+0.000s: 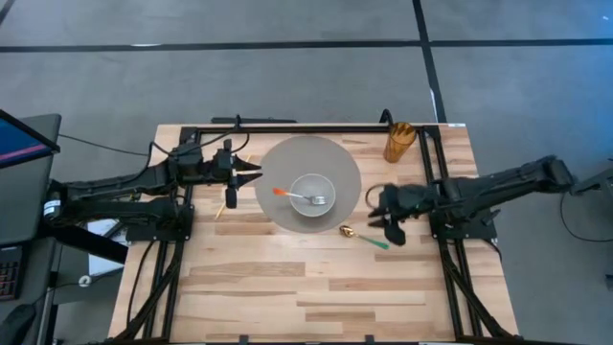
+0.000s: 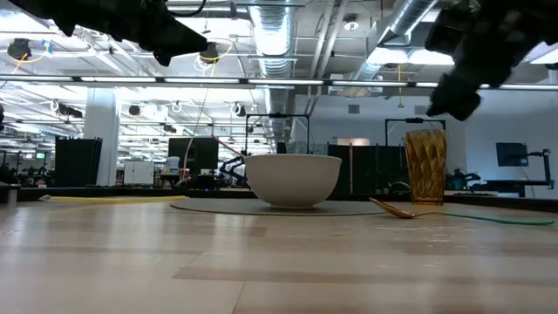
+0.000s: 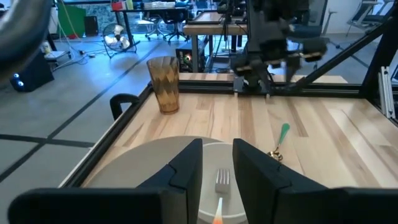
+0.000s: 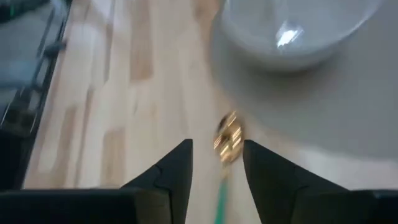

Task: Pick & Place Utensil
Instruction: Put the green spoon into the white bowl

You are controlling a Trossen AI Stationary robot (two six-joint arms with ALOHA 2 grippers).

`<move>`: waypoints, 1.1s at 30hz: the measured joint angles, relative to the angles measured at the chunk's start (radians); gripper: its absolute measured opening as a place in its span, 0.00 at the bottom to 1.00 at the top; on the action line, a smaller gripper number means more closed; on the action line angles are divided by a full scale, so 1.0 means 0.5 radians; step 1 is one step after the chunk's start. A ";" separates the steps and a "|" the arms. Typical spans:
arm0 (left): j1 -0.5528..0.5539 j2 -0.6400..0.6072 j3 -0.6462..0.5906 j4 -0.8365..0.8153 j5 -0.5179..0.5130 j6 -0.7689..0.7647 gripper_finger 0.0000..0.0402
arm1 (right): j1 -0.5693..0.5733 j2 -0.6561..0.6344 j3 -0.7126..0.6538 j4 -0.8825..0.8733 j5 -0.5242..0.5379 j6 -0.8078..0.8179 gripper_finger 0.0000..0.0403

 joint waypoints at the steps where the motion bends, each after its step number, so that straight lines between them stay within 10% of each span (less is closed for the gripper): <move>1: 0.000 0.001 0.000 0.000 0.000 0.000 0.22 | 0.053 0.046 0.000 -0.010 0.003 0.042 0.34; 9: 0.000 0.001 0.000 0.000 0.000 0.000 0.22 | 0.340 0.517 0.000 -0.025 0.446 0.194 0.33; 33: -0.001 0.002 0.001 0.000 0.000 -0.067 0.22 | 0.464 1.191 0.010 0.218 0.459 0.415 0.21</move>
